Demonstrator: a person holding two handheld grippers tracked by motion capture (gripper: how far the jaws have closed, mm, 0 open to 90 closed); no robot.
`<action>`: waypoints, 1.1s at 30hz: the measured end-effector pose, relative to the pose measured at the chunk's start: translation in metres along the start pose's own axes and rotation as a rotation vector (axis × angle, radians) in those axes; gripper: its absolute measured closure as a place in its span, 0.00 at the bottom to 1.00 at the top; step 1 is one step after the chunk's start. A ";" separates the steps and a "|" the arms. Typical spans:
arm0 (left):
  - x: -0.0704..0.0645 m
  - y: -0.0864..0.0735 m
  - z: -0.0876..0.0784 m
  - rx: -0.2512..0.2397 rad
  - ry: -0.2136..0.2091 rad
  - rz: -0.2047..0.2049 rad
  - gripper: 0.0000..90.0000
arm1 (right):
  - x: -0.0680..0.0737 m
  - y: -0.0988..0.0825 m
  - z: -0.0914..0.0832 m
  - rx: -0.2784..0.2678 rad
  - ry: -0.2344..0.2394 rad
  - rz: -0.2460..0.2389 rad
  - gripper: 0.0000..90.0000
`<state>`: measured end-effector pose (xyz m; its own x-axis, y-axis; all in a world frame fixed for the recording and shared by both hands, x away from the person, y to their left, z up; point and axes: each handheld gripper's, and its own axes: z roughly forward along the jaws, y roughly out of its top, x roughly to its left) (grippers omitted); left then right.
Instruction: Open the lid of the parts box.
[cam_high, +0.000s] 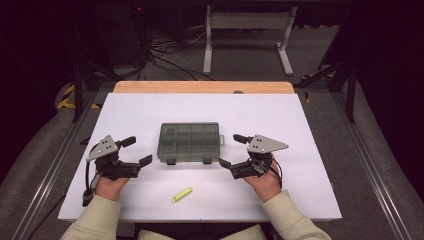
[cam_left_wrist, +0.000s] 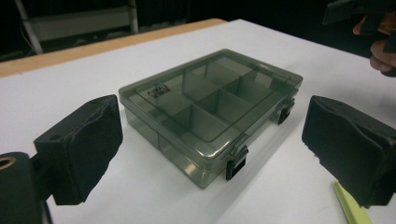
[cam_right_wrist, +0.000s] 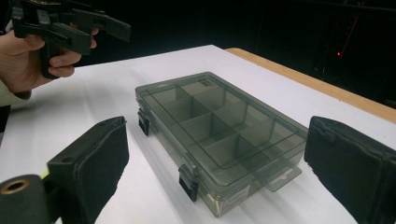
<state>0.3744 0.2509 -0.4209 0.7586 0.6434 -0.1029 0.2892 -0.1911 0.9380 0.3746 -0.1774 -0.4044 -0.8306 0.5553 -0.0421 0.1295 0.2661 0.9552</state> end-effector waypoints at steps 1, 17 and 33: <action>0.001 0.000 0.001 0.010 -0.006 0.002 0.07 | -0.001 0.000 0.001 0.004 0.001 0.006 0.08; 0.012 -0.002 0.017 0.153 -0.031 -0.005 0.14 | -0.011 -0.004 0.016 0.120 -0.029 0.039 0.12; 0.015 -0.010 0.033 0.245 -0.012 -0.006 0.17 | -0.013 -0.018 0.035 0.228 -0.030 0.050 0.17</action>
<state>0.4022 0.2380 -0.4432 0.7631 0.6362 -0.1139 0.4255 -0.3619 0.8294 0.4025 -0.1617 -0.4309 -0.8040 0.5946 -0.0089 0.2916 0.4071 0.8656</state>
